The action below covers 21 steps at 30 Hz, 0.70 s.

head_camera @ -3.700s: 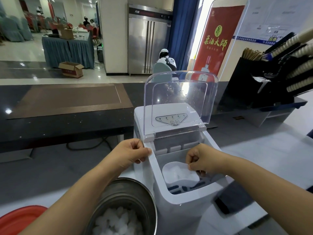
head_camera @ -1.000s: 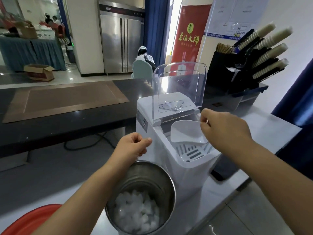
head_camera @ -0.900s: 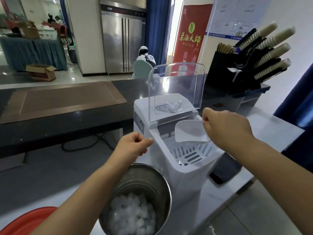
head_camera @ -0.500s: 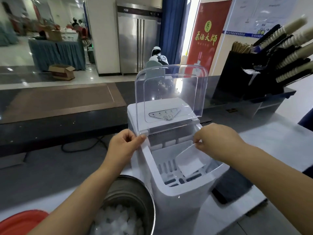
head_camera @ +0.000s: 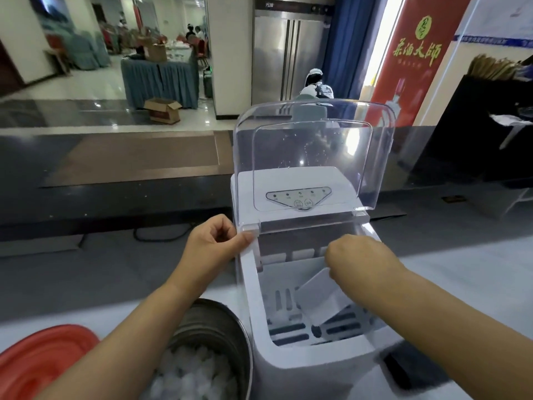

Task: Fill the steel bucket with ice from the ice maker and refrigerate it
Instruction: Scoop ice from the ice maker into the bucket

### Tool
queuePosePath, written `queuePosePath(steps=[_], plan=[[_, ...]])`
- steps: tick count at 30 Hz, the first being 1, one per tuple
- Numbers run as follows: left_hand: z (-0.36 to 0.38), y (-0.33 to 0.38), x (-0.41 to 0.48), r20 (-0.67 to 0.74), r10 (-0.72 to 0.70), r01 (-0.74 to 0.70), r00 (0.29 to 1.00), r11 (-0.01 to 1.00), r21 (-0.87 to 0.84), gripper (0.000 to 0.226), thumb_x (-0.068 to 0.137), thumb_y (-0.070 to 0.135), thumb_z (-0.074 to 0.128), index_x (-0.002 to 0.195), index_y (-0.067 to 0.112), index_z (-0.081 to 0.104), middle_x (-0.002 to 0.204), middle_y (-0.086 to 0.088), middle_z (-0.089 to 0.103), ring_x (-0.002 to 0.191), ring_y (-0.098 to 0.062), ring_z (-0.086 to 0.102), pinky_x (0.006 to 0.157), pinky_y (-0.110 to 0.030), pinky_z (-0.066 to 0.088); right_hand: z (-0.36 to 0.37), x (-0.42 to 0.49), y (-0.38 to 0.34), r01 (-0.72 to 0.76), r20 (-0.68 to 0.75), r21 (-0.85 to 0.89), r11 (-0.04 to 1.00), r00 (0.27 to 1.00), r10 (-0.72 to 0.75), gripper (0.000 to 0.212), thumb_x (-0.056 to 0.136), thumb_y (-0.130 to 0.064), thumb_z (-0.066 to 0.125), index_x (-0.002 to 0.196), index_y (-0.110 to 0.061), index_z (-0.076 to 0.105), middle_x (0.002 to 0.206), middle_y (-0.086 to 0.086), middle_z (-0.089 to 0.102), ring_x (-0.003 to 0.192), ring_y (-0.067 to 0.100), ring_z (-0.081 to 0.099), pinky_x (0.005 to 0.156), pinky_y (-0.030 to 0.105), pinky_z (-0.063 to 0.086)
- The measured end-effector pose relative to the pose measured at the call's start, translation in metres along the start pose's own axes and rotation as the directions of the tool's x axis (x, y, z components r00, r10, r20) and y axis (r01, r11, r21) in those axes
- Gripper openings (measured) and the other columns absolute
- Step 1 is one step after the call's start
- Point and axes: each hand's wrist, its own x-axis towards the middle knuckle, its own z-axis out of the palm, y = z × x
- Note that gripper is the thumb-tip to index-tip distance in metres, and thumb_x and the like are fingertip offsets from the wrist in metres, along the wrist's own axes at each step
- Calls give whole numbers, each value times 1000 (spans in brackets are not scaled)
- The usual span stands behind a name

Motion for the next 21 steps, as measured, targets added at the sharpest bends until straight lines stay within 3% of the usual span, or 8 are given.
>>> queuePosePath(steps=[7, 11, 16, 18, 21], plan=[[5, -3, -2, -20, -48, 49, 999, 997, 52, 26, 82, 18, 68, 67, 8, 50, 58, 2, 50, 52, -4, 44, 49, -12, 40, 7, 15, -6, 80, 64, 134, 988, 994, -89, 14, 90, -17, 52, 91, -11, 65, 78, 4, 47, 73, 25, 48, 65, 29, 43], [6, -3, -2, -34, -76, 77, 997, 995, 56, 25, 84, 15, 67, 68, 7, 49, 65, -10, 50, 59, -14, 45, 55, -22, 41, 6, 16, -11, 120, 42, 144, 982, 991, -127, 17, 91, -15, 49, 92, -11, 66, 75, 4, 46, 74, 25, 47, 64, 28, 39], [8, -6, -2, -60, -107, 108, 992, 994, 18, 28, 83, 14, 68, 65, 9, 47, 68, -18, 49, 64, -22, 43, 57, -27, 39, 11, 13, -6, 109, 39, 169, 980, 992, -118, 16, 91, -15, 49, 75, -15, 52, 68, 2, 41, 72, 26, 47, 56, 27, 37], [9, -6, -2, -53, -118, 118, 992, 993, -5, 34, 78, 25, 74, 67, 7, 48, 71, -27, 51, 66, -25, 45, 59, -30, 41, 15, 11, -3, 111, -7, 144, 983, 994, -111, 14, 90, -13, 50, 77, -16, 54, 65, 1, 38, 71, 25, 47, 59, 28, 39], [10, -6, -3, -50, -137, 136, 989, 991, -14, 48, 64, 43, 71, 70, 1, 49, 79, -36, 52, 68, -26, 47, 62, -35, 42, 20, 7, -6, 148, -90, 114, 982, 986, -138, 12, 88, -8, 54, 83, -17, 61, 73, 2, 49, 71, 25, 52, 60, 29, 41]])
